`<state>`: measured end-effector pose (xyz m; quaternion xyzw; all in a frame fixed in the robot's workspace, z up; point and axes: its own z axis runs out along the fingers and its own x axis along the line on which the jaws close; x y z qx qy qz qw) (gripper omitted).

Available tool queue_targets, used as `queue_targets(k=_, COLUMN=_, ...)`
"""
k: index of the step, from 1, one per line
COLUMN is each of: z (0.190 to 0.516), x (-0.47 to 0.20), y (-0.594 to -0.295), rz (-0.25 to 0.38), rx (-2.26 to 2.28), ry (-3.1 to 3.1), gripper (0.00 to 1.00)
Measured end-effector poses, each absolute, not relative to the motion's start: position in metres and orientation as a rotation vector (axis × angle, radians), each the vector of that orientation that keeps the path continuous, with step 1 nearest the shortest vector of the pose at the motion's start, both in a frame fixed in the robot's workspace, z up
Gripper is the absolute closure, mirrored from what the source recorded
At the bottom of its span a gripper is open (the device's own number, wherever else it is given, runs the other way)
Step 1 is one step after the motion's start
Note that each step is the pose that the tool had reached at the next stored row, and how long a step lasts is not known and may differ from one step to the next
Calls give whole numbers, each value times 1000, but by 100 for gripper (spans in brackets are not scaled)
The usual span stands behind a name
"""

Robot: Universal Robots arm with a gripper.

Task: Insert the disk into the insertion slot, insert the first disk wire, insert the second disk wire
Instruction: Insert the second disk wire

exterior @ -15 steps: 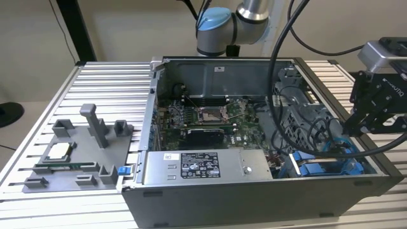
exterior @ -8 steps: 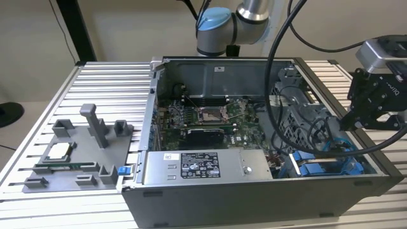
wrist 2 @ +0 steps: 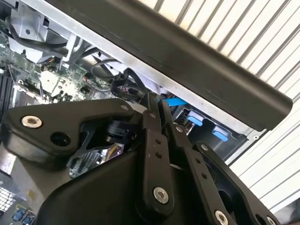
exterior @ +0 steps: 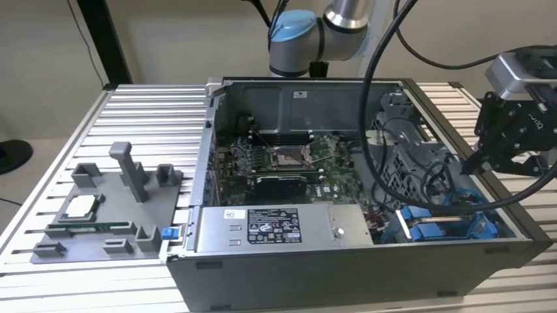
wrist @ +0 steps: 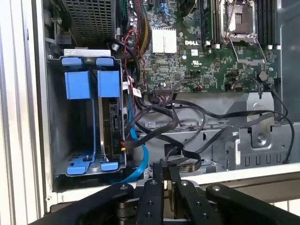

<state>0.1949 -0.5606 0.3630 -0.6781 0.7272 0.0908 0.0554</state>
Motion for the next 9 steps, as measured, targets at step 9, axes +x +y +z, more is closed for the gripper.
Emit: queue_targets(k=9, z=385, x=185, y=-561, rz=287, rx=-2051, ry=2204, gripper=100)
